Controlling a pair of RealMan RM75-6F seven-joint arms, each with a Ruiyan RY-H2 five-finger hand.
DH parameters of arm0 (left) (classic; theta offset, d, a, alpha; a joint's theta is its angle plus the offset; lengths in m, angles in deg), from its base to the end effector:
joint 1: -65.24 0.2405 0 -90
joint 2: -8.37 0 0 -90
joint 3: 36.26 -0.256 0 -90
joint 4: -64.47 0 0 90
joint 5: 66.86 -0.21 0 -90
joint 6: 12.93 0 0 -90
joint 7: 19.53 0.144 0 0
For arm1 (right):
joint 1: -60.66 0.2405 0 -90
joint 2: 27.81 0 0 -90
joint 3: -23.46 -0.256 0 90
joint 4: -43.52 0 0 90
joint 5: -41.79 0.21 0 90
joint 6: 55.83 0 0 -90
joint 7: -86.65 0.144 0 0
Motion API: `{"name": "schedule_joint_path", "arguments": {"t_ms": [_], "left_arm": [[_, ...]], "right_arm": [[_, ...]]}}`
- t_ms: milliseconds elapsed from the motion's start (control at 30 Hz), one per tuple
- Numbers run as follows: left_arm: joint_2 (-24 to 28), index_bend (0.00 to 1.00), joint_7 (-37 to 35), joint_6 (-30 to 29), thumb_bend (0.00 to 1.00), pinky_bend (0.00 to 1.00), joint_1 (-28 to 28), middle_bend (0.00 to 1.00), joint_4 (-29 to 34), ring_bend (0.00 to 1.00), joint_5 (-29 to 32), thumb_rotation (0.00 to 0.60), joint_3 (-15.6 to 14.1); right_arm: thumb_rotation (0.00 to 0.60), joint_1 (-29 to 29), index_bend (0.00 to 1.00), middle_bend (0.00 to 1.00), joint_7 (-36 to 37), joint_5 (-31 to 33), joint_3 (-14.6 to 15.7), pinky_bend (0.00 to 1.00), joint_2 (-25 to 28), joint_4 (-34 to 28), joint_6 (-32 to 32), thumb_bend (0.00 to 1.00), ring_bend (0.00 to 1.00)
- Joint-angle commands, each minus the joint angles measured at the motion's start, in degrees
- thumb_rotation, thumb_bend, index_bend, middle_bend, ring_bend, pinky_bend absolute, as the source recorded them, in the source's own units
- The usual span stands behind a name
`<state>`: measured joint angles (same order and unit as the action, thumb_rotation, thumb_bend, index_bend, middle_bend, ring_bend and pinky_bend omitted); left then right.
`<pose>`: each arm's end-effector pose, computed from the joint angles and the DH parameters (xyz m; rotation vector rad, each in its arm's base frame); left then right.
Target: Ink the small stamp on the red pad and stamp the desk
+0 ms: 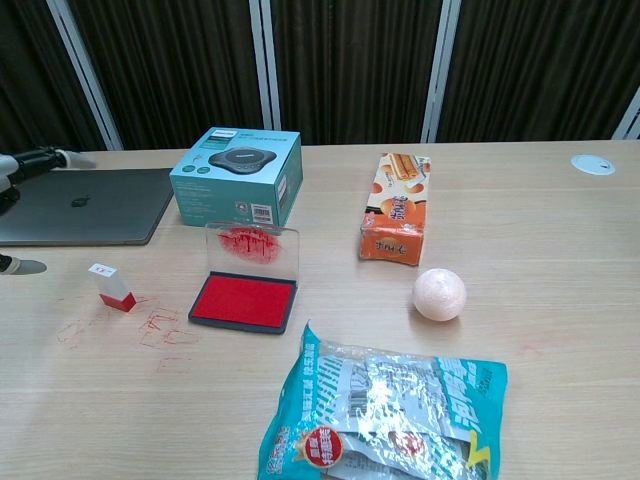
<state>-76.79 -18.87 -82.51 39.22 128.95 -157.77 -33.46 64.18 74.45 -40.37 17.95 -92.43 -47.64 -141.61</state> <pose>-0.2811 0.3000 0.0433 -1.8109 -0.6814 -0.8923 -0.3227 -0.1830 0.1703 1.3492 -0.7402 0.7202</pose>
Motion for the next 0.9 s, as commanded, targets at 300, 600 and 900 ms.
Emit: {"name": "schedule_joint_path", "arguments": {"t_ms": [300,600,900], "left_arm": [[-3.5,0.26,-8.7,6.3,0.04,0.90,-6.0,0.33,-9.5,0.83,-5.3,0.600,-4.8],[-7.6,0.29,-10.6,4.9,0.12,0.90,-6.8,0.36,-17.0,0.83,-6.5,0.600,-6.1],[-9.1,0.34,-11.2,3.9,0.26,0.90,-7.0,0.40,-20.5,0.83,-7.3,0.600,-7.6]], "right_arm": [[0.600,0.5,0.00,0.00,-1.0,2.1,-0.5,0.00,-0.9,1.4,1.4,0.00,0.00],[0.600,0.6,0.00,0.00,-1.0,2.6,-0.4,0.00,-1.1,1.7,1.8,0.00,0.00],[0.600,0.6,0.00,0.00,-1.0,2.9,-0.4,0.00,-1.1,1.9,2.0,0.00,0.00]]}}
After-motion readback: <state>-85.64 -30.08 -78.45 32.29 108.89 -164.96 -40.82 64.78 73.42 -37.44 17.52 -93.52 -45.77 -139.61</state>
